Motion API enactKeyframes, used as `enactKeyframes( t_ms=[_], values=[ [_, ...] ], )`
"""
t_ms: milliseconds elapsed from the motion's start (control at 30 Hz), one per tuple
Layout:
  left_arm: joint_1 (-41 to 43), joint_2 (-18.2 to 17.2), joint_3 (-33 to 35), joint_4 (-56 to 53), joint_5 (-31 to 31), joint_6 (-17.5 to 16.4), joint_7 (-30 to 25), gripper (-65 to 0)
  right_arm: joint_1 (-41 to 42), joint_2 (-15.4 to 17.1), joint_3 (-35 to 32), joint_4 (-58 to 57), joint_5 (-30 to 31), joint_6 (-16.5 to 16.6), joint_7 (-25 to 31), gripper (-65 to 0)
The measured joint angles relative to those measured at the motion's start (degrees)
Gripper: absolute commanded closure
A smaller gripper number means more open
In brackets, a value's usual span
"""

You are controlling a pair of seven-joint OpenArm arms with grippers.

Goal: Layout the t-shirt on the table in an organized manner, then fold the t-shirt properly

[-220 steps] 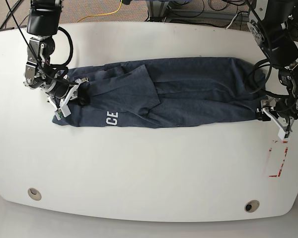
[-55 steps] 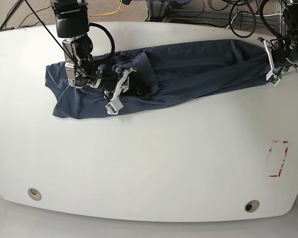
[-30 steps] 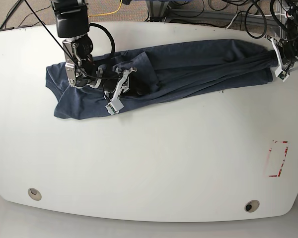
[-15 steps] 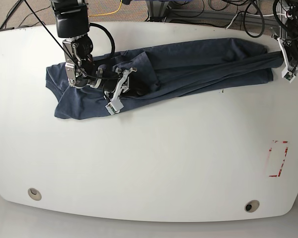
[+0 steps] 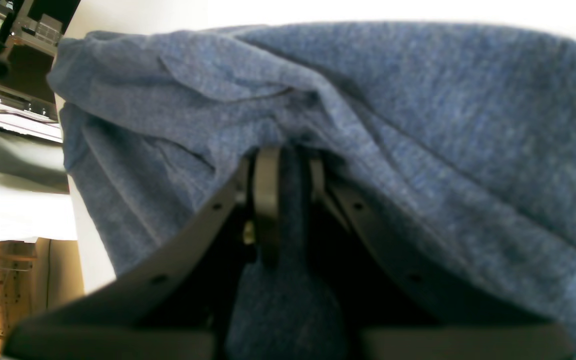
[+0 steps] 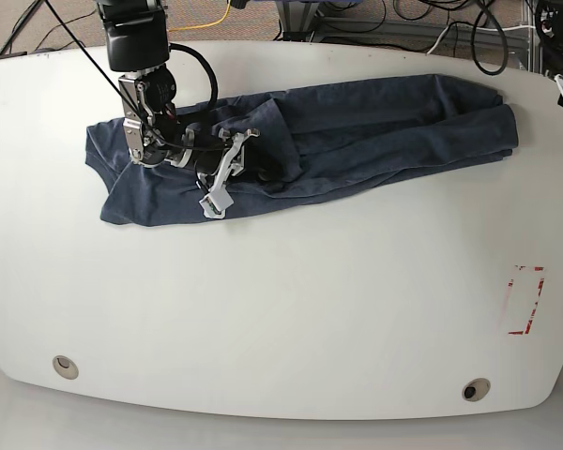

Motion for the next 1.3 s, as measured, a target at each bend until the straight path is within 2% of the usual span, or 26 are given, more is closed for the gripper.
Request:
enactKeyframes(
  t_ms=[200,333,467,667,900,1233,1300],
  values=[
    [-0.94,-0.11,-2.91,-0.02,0.52,-0.02,0.33,-23.9,0.0,0.0,0.02,0.0,0.02,-0.02,0.02,-7.5],
    [-5.05,1.49,-3.08,0.0,-0.07,0.02,0.9,-23.9,0.0,0.02,0.02,0.0,0.02,0.0,0.09,-7.5],
    [-9.84,5.6,-3.17,0.02,-2.78,0.15,1.05,-23.9,0.0,0.0,0.02,0.0,0.0,-0.04,0.17,-7.5],
    [-16.17,12.96,-3.37,0.02,-2.08,0.2,8.37,-23.9,0.0,0.0,0.02,0.0,-0.02,-0.02,0.15,-7.5],
    [-17.51,18.97,-1.57,0.02,-2.64,0.17,8.76,-23.7,0.0,-0.02,-0.04,0.0,-0.04,0.0,0.15,-7.5],
    [-13.33,20.39,5.22,-0.02,-2.38,0.17,8.44,-23.7,0.0,0.0,-0.02,0.0,-0.17,-0.02,0.2,-7.5],
    [-12.74,20.55,6.78,-0.17,-2.34,0.17,6.69,-23.7,0.0,0.0,-0.02,0.0,-0.17,-0.02,0.17,-7.5]
  ],
)
